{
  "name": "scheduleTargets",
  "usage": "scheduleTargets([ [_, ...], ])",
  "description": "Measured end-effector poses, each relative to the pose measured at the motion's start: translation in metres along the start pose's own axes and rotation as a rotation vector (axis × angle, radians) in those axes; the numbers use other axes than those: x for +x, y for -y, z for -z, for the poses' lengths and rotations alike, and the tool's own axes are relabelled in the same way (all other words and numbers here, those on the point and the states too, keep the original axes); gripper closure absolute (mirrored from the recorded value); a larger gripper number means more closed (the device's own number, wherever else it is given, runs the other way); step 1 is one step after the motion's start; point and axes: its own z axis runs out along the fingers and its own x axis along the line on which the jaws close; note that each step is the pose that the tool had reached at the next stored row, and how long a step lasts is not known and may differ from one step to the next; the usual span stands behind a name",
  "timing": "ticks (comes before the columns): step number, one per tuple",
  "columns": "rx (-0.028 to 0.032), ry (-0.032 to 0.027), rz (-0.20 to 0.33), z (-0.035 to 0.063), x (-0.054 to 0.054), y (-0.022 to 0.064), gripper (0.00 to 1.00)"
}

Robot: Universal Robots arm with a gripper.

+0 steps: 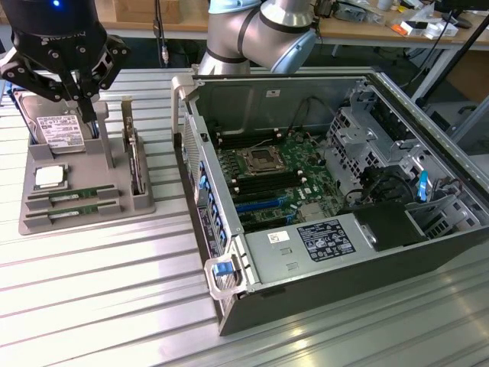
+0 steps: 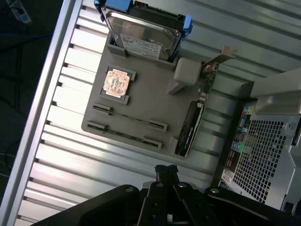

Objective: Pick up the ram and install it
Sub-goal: 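Pick up the ram and move it above insertion slot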

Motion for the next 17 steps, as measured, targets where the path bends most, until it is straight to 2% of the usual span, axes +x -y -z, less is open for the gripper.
scheduleTargets([
  [17, -0.0035, -0.0065, 0.145, 0.0, 0.0, 0.0, 0.89],
])
